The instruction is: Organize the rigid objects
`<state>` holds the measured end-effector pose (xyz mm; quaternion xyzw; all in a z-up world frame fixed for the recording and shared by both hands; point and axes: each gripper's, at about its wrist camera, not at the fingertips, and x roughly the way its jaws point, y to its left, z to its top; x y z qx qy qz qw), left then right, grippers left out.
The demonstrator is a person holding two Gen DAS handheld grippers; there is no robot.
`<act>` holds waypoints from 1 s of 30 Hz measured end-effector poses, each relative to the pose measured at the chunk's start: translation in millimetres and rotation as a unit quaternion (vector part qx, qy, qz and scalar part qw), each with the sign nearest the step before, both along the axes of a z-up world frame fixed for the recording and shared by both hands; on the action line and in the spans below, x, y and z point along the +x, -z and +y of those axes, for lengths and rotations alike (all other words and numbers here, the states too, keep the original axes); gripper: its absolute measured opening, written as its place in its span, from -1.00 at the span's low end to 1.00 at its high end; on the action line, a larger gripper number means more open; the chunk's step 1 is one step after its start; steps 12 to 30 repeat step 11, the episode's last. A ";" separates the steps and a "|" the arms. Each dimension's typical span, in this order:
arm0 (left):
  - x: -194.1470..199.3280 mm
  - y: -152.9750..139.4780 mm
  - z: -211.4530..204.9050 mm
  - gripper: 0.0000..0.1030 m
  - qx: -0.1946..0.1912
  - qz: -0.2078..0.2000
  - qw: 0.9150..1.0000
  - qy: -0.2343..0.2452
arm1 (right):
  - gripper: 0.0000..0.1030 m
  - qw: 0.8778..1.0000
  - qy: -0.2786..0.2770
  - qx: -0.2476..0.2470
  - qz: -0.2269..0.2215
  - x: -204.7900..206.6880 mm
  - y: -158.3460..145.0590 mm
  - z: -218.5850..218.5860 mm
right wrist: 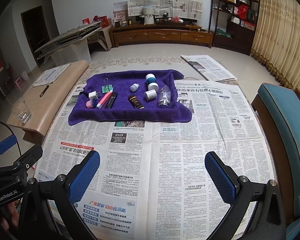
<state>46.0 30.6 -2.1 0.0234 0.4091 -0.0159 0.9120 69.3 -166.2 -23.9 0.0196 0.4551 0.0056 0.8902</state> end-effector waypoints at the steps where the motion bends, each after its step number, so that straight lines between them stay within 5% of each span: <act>1: 0.1 0.5 -0.7 1.00 0.000 0.000 1.000 0.000 | 0.99 1.000 0.000 0.000 0.000 -0.1 -0.2 -0.2; 30: -4.3 1.1 -6.7 1.00 0.000 -0.010 1.000 0.003 | 0.99 1.000 0.000 -0.002 0.000 -0.7 0.6 -3.1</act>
